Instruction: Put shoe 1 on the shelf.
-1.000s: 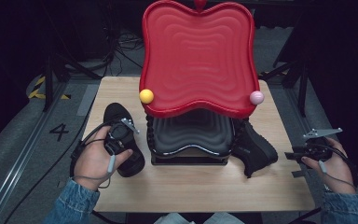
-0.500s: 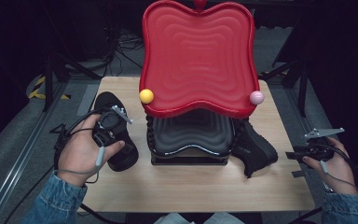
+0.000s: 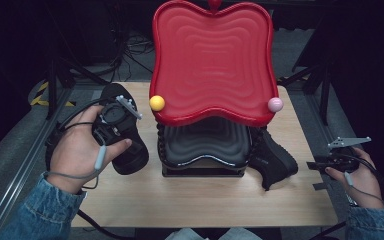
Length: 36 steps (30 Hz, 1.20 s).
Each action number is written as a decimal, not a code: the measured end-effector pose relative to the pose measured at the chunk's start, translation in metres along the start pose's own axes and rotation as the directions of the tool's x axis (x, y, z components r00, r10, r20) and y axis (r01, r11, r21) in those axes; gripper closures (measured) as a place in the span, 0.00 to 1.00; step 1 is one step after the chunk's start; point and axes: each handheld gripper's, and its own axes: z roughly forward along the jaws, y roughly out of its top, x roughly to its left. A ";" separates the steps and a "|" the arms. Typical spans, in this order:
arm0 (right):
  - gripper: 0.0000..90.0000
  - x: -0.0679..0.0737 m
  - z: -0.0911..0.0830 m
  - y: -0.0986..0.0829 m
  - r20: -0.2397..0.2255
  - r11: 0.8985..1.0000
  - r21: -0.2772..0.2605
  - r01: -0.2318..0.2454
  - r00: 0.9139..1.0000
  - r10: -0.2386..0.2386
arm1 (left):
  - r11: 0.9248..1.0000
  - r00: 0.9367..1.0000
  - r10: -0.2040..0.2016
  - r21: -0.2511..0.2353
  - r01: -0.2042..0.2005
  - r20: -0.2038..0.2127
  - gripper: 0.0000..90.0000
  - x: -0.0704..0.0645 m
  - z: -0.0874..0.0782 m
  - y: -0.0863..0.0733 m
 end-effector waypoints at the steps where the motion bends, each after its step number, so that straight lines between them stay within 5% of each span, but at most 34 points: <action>1: 0.62 0.000 0.000 0.000 0.000 1.000 0.000 0.000 1.000 0.000 | 1.000 1.000 0.000 0.002 0.000 -0.001 0.96 -0.001 -0.003 0.001; 17: 0.63 0.001 -0.004 0.001 0.000 1.000 -0.019 0.002 1.000 -0.002 | 1.000 0.998 0.018 -0.007 -0.018 -0.055 0.96 -0.009 -0.043 0.016; 36: 0.64 0.002 -0.007 0.002 0.002 0.999 -0.035 0.003 1.000 -0.003 | 0.998 0.991 0.058 0.003 -0.058 -0.120 0.96 -0.039 -0.082 0.033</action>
